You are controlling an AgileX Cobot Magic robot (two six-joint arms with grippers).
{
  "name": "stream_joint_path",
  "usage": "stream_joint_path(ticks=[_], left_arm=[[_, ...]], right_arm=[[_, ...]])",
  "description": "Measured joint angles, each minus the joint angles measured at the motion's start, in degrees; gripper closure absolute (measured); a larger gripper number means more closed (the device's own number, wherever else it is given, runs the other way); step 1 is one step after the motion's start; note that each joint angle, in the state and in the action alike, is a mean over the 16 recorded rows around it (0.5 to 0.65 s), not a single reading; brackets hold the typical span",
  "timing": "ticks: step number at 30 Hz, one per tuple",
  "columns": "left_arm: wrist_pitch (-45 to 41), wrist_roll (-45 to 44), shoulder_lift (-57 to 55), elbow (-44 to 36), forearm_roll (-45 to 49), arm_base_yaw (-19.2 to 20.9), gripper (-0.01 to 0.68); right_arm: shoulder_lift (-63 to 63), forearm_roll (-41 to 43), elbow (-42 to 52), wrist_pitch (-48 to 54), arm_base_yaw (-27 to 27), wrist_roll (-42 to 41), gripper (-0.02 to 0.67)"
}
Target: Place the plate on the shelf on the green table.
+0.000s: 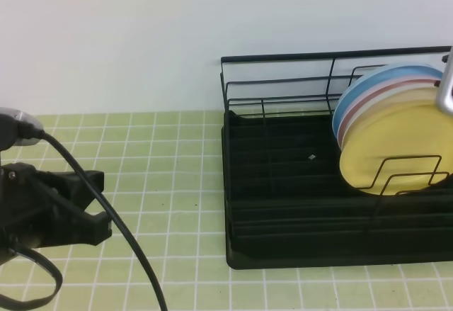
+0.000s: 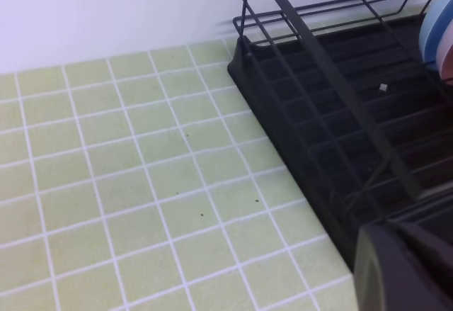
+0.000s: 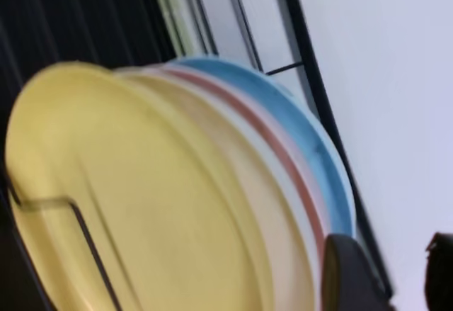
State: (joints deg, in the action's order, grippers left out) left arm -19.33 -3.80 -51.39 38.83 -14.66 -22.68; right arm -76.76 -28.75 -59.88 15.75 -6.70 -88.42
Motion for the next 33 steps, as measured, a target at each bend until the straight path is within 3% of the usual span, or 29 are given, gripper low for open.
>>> stream_joint_path(ticks=[8, 13, 21, 33], left_arm=[[-0.02, -0.02, 1.13, -0.01, -0.1, 0.0, 0.675], [-0.68, -0.13, 2.36, -0.27, -0.7, 0.0, 0.675], [-0.19, -1.36, 5.59, -3.52, -3.85, 0.0, 0.675], [11.92, -2.65, 8.9, -12.97, -9.0, 0.0, 0.675]], right_arm=[[6.72, -11.45, 1.85, -0.88, 0.1, 16.98, 0.593], [15.36, -20.9, 6.94, -2.39, 0.16, 22.82, 0.642], [36.85, -31.66, 22.9, -4.68, 0.17, 24.26, 0.652], [61.73, -34.95, 44.46, -2.99, 0.17, 24.11, 0.652]])
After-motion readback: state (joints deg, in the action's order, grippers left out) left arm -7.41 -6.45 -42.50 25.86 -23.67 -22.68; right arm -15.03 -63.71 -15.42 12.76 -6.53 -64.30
